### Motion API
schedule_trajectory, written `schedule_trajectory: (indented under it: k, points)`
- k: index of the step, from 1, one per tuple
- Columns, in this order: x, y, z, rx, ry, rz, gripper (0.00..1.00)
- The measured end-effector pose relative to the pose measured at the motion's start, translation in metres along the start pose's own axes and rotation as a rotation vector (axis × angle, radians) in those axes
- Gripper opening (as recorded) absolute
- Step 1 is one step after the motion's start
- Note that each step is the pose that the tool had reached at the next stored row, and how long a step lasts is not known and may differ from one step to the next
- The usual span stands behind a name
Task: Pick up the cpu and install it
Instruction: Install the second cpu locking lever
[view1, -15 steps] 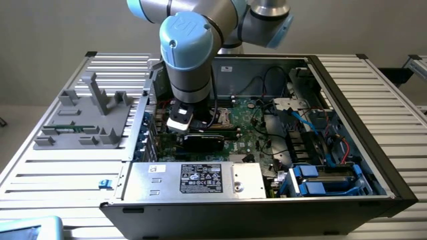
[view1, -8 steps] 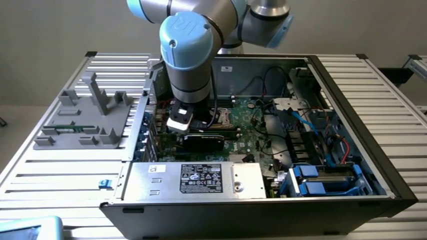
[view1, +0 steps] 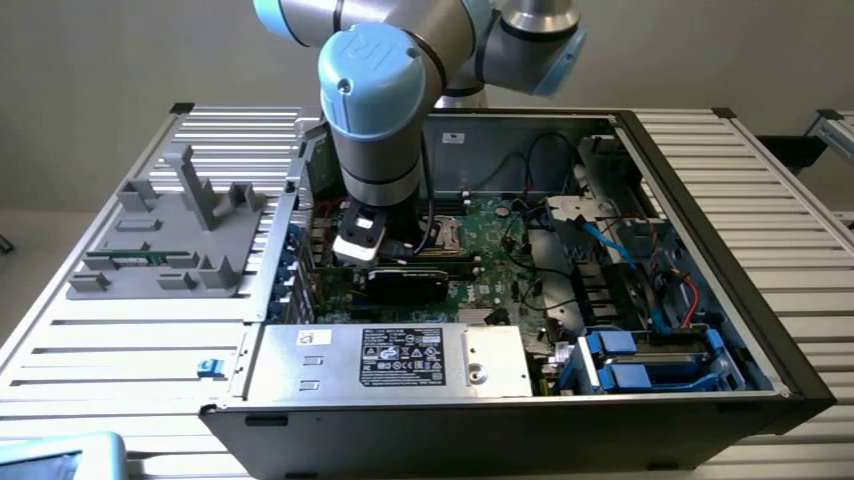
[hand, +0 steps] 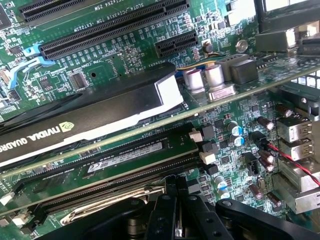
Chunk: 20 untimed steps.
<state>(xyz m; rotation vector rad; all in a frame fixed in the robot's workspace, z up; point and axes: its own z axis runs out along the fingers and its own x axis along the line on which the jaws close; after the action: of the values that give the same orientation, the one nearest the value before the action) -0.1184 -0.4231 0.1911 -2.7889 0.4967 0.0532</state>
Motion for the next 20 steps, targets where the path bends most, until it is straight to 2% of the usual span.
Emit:
schedule_trajectory:
  k: [6, 11, 14, 20]
  points:
    - [-0.001, 0.0002, 0.0000, -0.0039, 0.0014, 0.000, 0.11]
    - [-0.002, 0.0002, -0.0013, -0.0041, 0.0015, 0.000, 0.11]
    - [-0.003, -0.0024, -0.0104, -0.0044, 0.0014, 0.000, 0.11]
    - [-0.005, -0.0104, -0.0363, -0.0041, 0.0017, 0.000, 0.11]
